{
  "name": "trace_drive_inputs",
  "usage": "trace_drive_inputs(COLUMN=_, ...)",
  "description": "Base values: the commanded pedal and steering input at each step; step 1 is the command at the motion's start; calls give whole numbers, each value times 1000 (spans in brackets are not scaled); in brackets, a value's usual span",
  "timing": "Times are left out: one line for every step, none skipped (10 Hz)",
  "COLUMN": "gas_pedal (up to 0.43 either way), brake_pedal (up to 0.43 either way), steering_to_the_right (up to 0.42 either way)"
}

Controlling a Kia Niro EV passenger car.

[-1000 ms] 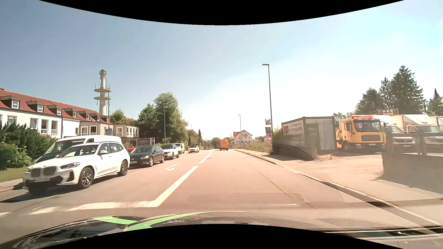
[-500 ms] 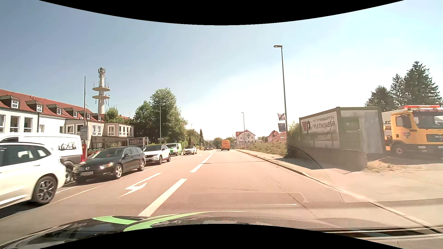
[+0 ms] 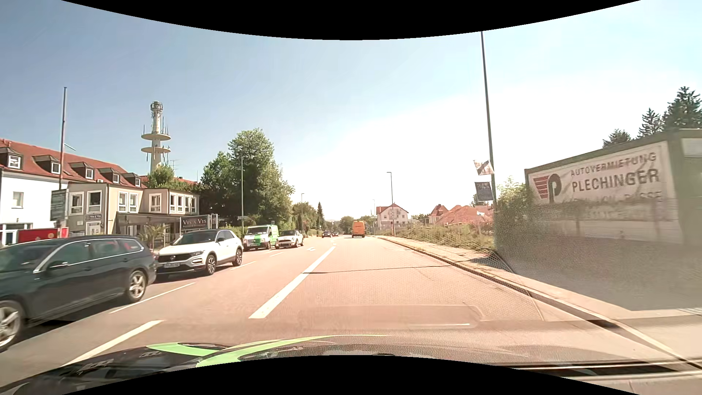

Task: Follow the waypoints while adhering to traffic rules and regulations

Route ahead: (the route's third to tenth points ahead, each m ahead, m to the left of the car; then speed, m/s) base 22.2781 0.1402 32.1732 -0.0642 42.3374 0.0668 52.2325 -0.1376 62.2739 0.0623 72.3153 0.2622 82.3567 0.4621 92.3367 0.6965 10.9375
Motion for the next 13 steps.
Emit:
trace_drive_inputs(gas_pedal=311, brake_pedal=0, steering_to_the_right=-10)
trace_drive_inputs(gas_pedal=311, brake_pedal=0, steering_to_the_right=-10)
trace_drive_inputs(gas_pedal=311, brake_pedal=0, steering_to_the_right=-10)
trace_drive_inputs(gas_pedal=311, brake_pedal=0, steering_to_the_right=-10)
trace_drive_inputs(gas_pedal=311, brake_pedal=0, steering_to_the_right=-10)
trace_drive_inputs(gas_pedal=311, brake_pedal=0, steering_to_the_right=-10)
trace_drive_inputs(gas_pedal=311, brake_pedal=0, steering_to_the_right=-10)
trace_drive_inputs(gas_pedal=311, brake_pedal=0, steering_to_the_right=-10)
trace_drive_inputs(gas_pedal=311, brake_pedal=0, steering_to_the_right=-9)
trace_drive_inputs(gas_pedal=299, brake_pedal=0, steering_to_the_right=-10)
trace_drive_inputs(gas_pedal=299, brake_pedal=0, steering_to_the_right=-10)
trace_drive_inputs(gas_pedal=287, brake_pedal=0, steering_to_the_right=-10)
trace_drive_inputs(gas_pedal=287, brake_pedal=0, steering_to_the_right=-10)
